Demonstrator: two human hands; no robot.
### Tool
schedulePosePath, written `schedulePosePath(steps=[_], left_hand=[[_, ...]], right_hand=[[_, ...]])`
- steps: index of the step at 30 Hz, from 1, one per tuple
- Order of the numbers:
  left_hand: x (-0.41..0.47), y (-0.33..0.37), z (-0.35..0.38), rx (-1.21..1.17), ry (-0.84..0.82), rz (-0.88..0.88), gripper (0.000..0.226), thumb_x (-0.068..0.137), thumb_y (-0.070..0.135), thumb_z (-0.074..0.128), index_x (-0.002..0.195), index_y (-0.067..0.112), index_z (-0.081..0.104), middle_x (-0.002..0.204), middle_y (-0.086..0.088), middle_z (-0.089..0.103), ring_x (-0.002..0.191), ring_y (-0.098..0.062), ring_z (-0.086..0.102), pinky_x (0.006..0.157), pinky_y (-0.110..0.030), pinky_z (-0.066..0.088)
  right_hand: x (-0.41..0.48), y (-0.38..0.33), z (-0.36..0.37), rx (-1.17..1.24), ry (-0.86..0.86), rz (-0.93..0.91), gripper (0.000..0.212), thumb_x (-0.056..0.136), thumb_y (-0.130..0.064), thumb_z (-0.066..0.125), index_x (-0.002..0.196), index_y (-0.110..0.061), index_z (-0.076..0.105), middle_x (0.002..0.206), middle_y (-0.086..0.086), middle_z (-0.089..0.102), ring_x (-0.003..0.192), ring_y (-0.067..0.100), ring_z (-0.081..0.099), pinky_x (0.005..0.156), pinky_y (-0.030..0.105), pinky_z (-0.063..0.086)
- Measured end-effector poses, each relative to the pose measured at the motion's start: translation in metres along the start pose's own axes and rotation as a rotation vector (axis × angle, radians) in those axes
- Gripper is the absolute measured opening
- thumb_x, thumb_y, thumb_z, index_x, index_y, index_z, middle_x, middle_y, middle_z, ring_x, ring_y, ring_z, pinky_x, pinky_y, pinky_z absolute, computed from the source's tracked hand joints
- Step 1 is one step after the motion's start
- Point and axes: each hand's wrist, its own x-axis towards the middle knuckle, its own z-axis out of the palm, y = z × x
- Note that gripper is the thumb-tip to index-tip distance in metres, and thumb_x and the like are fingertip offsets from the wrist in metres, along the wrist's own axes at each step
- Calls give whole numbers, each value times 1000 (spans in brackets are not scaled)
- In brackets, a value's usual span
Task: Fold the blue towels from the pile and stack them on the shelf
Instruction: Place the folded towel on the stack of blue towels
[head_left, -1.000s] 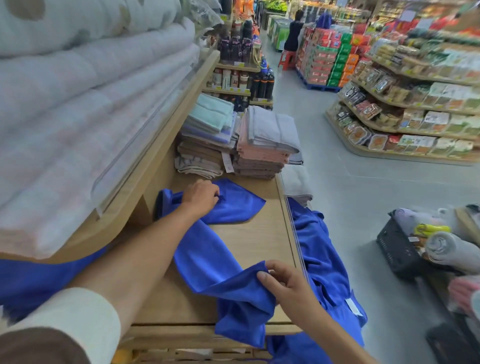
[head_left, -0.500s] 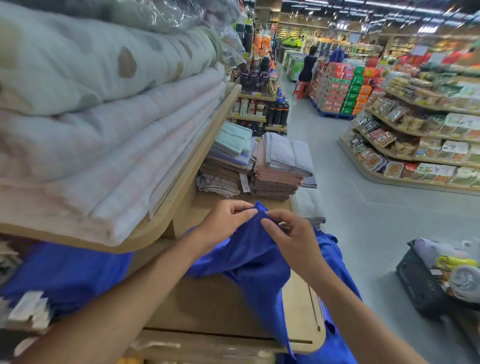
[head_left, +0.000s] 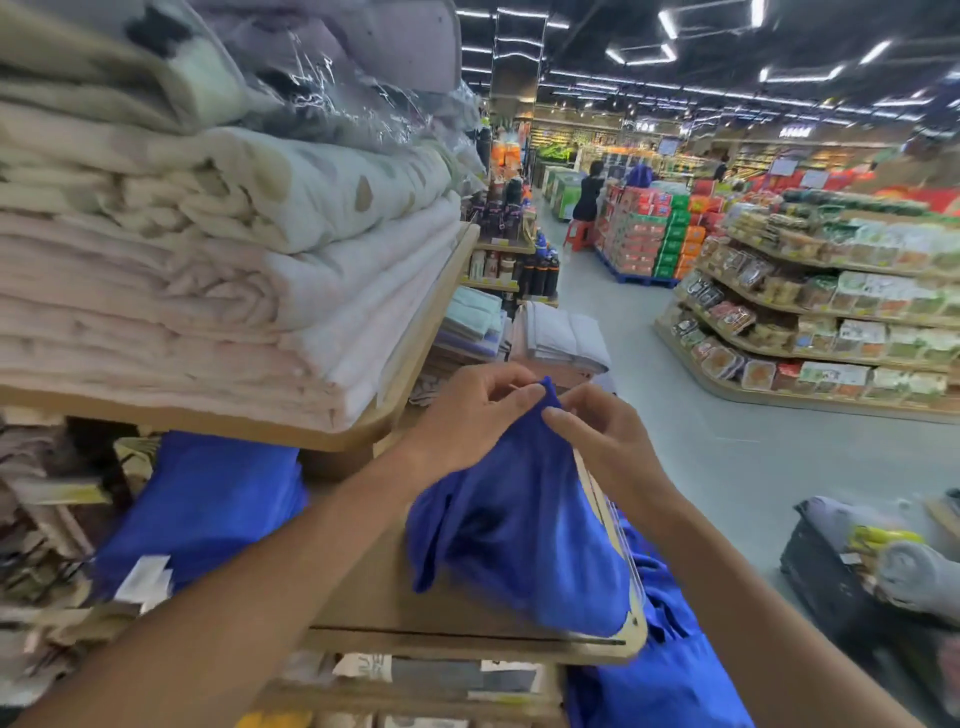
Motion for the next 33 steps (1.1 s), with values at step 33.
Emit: schedulePosePath(steps=[33], left_hand=[[39,127,-83,78,355,246,22,100,28,59,79,32,65,63,7,58,60,-14,41,52,-24,33]], right_hand=[[-56,-42,-146,-529,-120,172,64,67,-70,80,71,-7,70,58,7,51,57,11,45,57,26,33]])
